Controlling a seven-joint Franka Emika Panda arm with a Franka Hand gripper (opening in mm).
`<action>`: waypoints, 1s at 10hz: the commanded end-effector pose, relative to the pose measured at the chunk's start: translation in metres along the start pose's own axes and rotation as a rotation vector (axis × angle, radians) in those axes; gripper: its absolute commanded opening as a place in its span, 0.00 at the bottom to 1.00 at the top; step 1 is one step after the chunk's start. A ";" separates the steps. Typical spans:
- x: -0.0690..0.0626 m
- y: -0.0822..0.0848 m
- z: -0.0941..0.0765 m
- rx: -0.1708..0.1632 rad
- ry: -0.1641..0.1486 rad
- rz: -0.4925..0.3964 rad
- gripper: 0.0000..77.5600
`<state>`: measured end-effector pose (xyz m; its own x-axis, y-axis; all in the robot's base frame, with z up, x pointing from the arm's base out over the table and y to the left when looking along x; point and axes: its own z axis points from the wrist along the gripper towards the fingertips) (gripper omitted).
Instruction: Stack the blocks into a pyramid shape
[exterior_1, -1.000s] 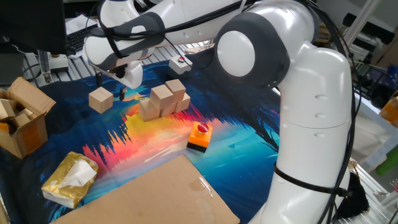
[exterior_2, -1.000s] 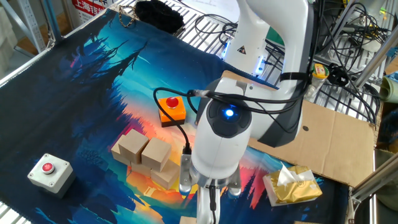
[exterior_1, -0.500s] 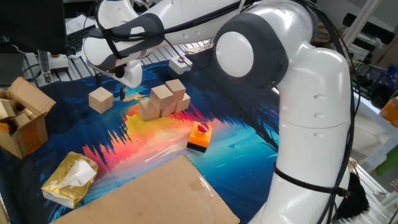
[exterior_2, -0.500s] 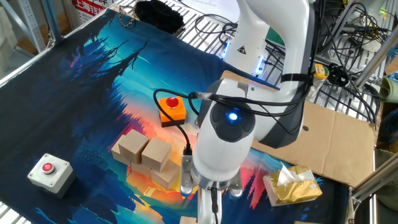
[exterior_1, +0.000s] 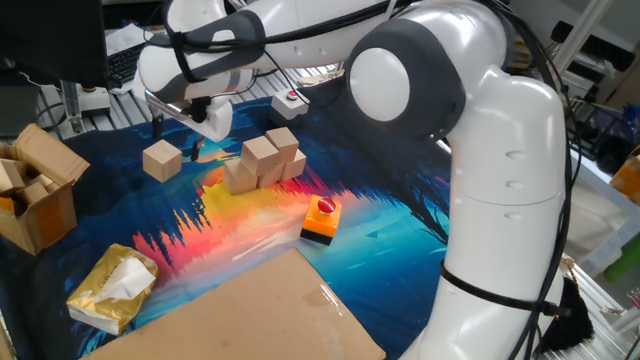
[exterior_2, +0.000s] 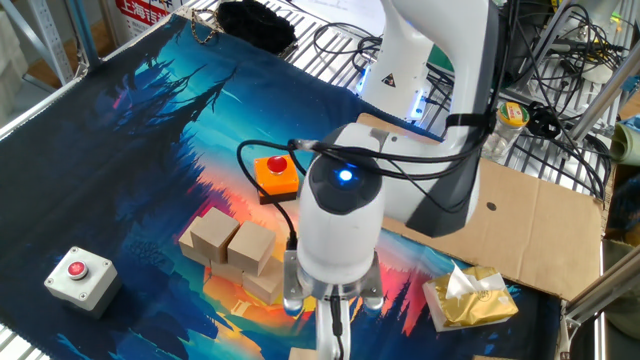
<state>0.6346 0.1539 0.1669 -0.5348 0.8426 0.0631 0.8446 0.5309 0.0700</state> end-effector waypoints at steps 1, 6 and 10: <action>-0.006 0.018 0.012 -0.009 -0.052 0.051 1.00; -0.015 0.027 0.017 -0.017 -0.038 0.062 1.00; -0.018 0.038 0.026 -0.022 -0.042 0.082 1.00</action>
<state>0.6659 0.1593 0.1462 -0.4779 0.8780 0.0274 0.8767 0.4748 0.0769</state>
